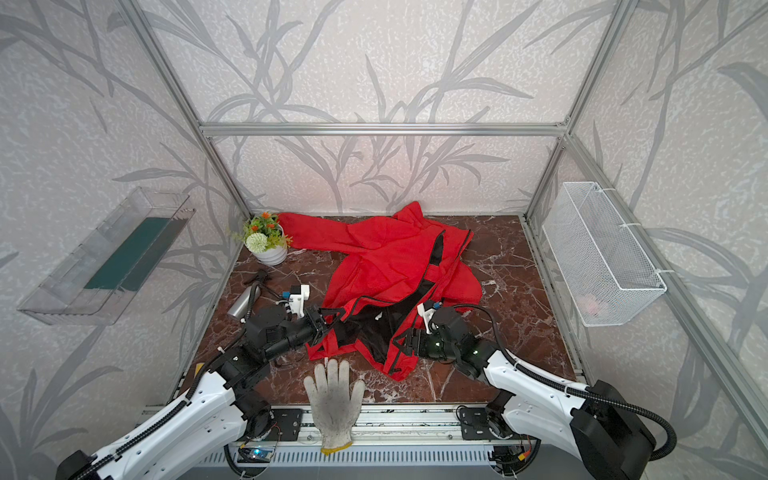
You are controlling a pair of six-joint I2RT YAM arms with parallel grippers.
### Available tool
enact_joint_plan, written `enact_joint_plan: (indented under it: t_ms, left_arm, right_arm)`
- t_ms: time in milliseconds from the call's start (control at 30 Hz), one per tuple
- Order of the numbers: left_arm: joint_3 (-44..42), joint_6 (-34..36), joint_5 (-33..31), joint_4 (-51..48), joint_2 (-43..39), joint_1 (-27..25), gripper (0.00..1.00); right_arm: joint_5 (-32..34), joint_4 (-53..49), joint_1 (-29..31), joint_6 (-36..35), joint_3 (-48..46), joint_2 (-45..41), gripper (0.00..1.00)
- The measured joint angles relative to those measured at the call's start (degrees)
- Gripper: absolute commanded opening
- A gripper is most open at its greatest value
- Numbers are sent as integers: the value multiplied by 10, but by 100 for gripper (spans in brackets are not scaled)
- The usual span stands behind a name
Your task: Zip up the jacket
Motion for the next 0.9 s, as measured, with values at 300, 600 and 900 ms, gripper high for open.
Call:
enact_joint_plan:
  t_ms: [300, 600, 900]
  left_arm:
    - [0, 6, 14, 0, 11, 24, 0]
    - [0, 7, 26, 1, 14, 35, 0]
    - [0, 6, 36, 6, 24, 44, 0]
  right_arm:
    - [-40, 37, 0, -11, 29, 77, 60]
    - [-79, 92, 4, -17, 85, 175, 69]
    - [-87, 122, 7, -13, 123, 255, 65]
